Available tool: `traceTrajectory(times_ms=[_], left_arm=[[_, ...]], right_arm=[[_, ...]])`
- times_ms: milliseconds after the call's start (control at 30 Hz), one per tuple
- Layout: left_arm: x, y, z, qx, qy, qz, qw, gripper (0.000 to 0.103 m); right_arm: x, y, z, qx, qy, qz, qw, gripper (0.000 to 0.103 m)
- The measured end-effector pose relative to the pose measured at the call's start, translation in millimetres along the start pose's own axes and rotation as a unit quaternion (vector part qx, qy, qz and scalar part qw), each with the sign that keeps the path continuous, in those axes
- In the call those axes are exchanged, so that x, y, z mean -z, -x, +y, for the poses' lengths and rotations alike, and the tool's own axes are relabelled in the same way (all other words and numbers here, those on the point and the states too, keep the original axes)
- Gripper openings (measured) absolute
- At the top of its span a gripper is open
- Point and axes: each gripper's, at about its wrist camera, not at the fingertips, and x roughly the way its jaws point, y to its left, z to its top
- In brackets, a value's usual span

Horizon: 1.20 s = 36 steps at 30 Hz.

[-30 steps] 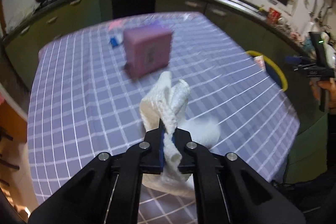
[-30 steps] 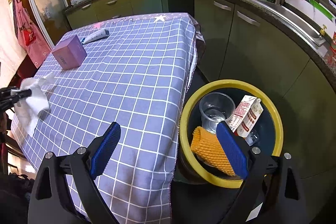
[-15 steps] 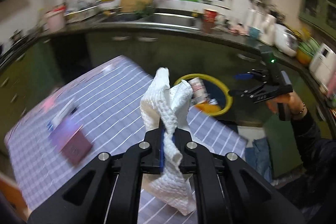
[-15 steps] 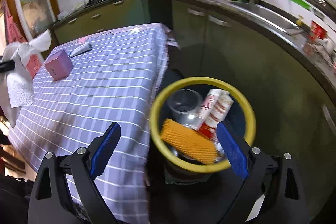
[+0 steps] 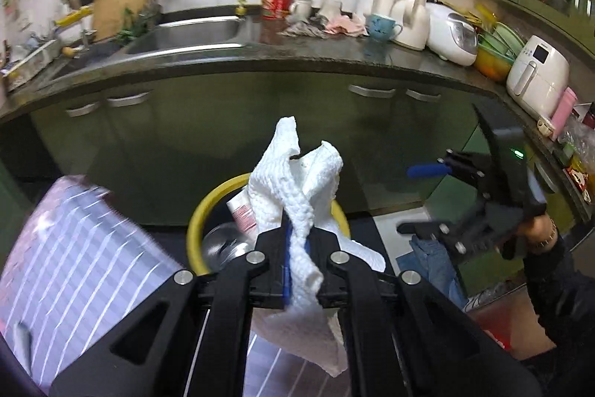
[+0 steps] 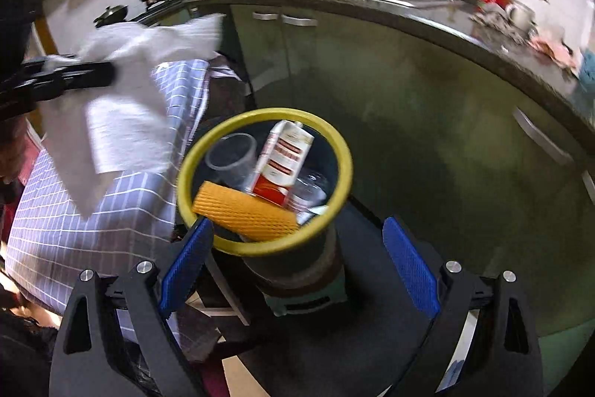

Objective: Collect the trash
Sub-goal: 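Carry the paper towel over the bin and open the left gripper, then grasp the pink-purple box with the right gripper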

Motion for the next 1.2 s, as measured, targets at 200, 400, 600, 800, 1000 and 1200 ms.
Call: traceTrajectory(times_ms=[200, 400, 600, 800, 1000, 1200], left_arm=[[-11, -80, -5, -0.002, -0.005, 0.035, 0.9994, 0.007], [-4, -102, 2, -0.037, -0.001, 0.046, 0.9983, 0.066], [8, -53, 0, -0.043, 0.006, 0.025, 0.9987, 0.073], [52, 49, -5, -0.081, 0.021, -0.041, 0.9956, 0.08], [123, 141, 8, -0.155, 0.076, -0.087, 0.9811, 0.087], [214, 230, 36, -0.268, 0.176, -0.102, 0.9417, 0.089]], right_arm=[[13, -1, -25, 0.005, -0.025, 0.006, 1.0, 0.091], [15, 5, -34, 0.006, -0.031, 0.001, 1.0, 0.091], [17, 12, -25, -0.001, -0.027, -0.007, 1.0, 0.091], [9, 9, 2, -0.023, -0.003, -0.008, 1.0, 0.091], [-21, -12, 70, -0.066, 0.068, -0.005, 0.996, 0.091], [-60, -43, 175, -0.133, 0.136, -0.005, 0.982, 0.091]])
